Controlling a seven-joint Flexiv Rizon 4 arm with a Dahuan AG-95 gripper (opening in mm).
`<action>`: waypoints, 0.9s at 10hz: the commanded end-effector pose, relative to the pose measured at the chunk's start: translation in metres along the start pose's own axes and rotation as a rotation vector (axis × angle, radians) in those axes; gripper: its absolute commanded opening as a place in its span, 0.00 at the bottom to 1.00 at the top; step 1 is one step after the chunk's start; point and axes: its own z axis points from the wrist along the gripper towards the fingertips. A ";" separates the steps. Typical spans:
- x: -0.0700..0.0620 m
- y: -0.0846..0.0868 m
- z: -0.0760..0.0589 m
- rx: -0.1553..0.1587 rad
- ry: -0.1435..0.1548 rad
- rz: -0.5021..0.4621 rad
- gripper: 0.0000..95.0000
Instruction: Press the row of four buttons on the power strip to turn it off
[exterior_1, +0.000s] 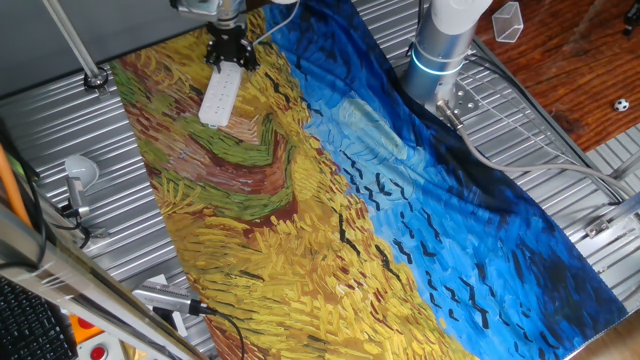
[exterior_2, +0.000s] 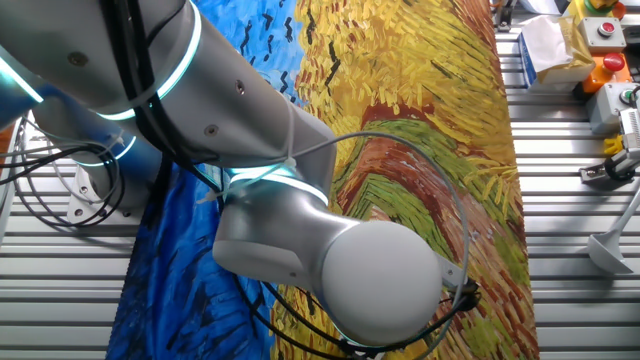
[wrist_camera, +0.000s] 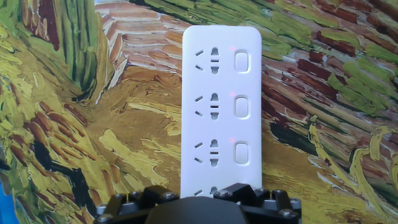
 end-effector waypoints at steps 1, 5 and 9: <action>0.000 0.000 0.020 0.000 0.001 -0.001 0.80; 0.000 0.001 0.024 0.005 -0.001 -0.004 0.80; 0.003 0.001 0.026 0.008 -0.003 -0.009 0.80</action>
